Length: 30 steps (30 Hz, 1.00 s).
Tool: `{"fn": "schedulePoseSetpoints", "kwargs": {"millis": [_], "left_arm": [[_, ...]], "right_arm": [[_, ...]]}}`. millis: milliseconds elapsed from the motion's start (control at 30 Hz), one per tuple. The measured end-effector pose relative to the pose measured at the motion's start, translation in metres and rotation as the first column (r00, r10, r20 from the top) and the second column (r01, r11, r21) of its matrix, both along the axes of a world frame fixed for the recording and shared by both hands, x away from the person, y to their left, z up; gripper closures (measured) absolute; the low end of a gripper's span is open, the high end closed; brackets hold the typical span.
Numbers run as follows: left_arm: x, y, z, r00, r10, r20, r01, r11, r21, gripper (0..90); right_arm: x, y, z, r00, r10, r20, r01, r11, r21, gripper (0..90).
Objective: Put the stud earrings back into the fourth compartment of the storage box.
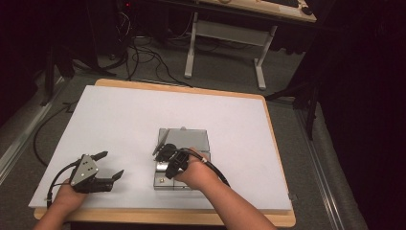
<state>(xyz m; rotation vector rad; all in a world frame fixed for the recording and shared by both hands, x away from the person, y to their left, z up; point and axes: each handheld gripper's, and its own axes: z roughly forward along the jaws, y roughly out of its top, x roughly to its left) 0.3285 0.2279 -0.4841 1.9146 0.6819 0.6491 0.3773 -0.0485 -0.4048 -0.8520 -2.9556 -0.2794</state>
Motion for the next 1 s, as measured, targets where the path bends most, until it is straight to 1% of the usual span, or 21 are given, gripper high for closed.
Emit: {"fn": "schedulePoseSetpoints", "kwargs": {"millis": [33,67,100,133,200,267,300,367,400,467,533,633,667,733,800,900,933,1000], "left_arm": [[0.0,0.0,0.0,1.0,0.0,0.0,0.0,1.0,0.0,15.1],[0.0,0.0,0.0,1.0,0.0,0.0,0.0,1.0,0.001,15.2],[0.0,0.0,0.0,1.0,-0.002,-0.002,0.002,1.0,0.004,15.1],[0.0,0.0,0.0,1.0,-0.004,-0.002,0.004,1.0,0.006,15.1],[0.0,-0.001,0.0,1.0,-0.005,0.001,0.005,1.0,0.007,15.1],[0.0,-0.001,0.0,1.0,-0.006,-0.001,0.006,1.0,0.007,15.1],[0.0,-0.001,0.0,1.0,-0.006,-0.003,0.006,1.0,0.007,15.1],[0.0,0.0,0.0,1.0,-0.006,-0.005,0.006,0.9999,0.008,15.1],[0.0,-0.001,0.0,1.0,-0.006,-0.005,0.006,0.9999,0.009,15.1],[0.0,-0.001,0.0,1.0,-0.006,-0.005,0.006,0.9999,0.01,15.1],[0.0,-0.001,0.0,1.0,-0.005,-0.003,0.005,0.9999,0.012,15.1],[0.0,-0.001,0.0,1.0,-0.005,-0.002,0.005,0.9999,0.012,15.1],[0.0,-0.001,0.0,1.0,-0.006,-0.002,0.006,0.9999,0.013,15.2],[0.0,-0.001,0.0,1.0,-0.006,-0.002,0.006,0.9999,0.013,15.1],[0.0,-0.001,0.0,1.0,-0.004,-0.003,0.004,1.0,0.009,15.1],[0.001,-0.001,0.0,1.0,-0.002,-0.005,0.002,1.0,0.007,15.1],[0.0,-0.001,0.0,1.0,-0.003,-0.007,0.003,0.9999,0.01,15.1],[0.0,-0.001,0.0,1.0,-0.003,-0.004,0.003,0.9999,0.01,15.1]], "right_arm": [[0.0,0.004,-0.002,1.0,0.009,-0.003,-0.009,1.0,-0.014,87.4],[0.0,0.007,-0.005,0.9999,0.014,0.001,-0.014,1.0,-0.013,87.3],[0.0,0.01,-0.007,0.9998,0.021,-0.001,-0.021,0.999,-0.031,87.3],[0.0,0.011,-0.01,0.9997,0.022,-0.005,-0.022,0.999,-0.03,87.3],[0.001,0.014,-0.015,0.9997,0.023,0.001,-0.023,0.999,-0.043,87.2],[0.003,0.015,-0.018,0.9997,0.023,-0.009,-0.023,0.998,-0.053,87.1],[0.004,0.015,-0.021,0.9998,0.021,-0.007,-0.021,0.999,-0.045,87.0],[0.005,0.016,-0.022,0.9998,0.02,-0.009,-0.02,0.998,-0.057,86.7],[0.005,0.015,-0.024,0.9998,0.016,-0.01,-0.016,0.999,-0.048,86.5],[0.005,0.016,-0.025,0.9998,0.012,-0.014,-0.013,0.998,-0.054,85.9],[0.005,0.016,-0.026,0.9998,0.017,-0.014,-0.018,0.999,-0.048,84.2],[0.005,0.015,-0.024,0.9997,0.018,-0.014,-0.019,0.999,-0.049,81.5],[0.005,0.015,-0.023,0.9998,0.02,-0.011,-0.02,0.999,-0.039,81.1],[0.004,0.013,-0.017,0.9998,0.019,-0.01,-0.019,0.999,-0.033,80.5],[0.003,0.01,-0.011,0.9999,0.013,0.009,-0.013,1.0,-0.016,79.2],[0.002,0.003,0.0,0.9996,0.004,0.027,-0.004,1.0,-0.003,77.1],[0.002,0.001,0.003,0.9996,-0.002,0.029,0.002,1.0,-0.007,76.4],[0.002,-0.006,0.008,0.9992,-0.016,0.036,0.016,1.0,-0.002,74.6]]}}
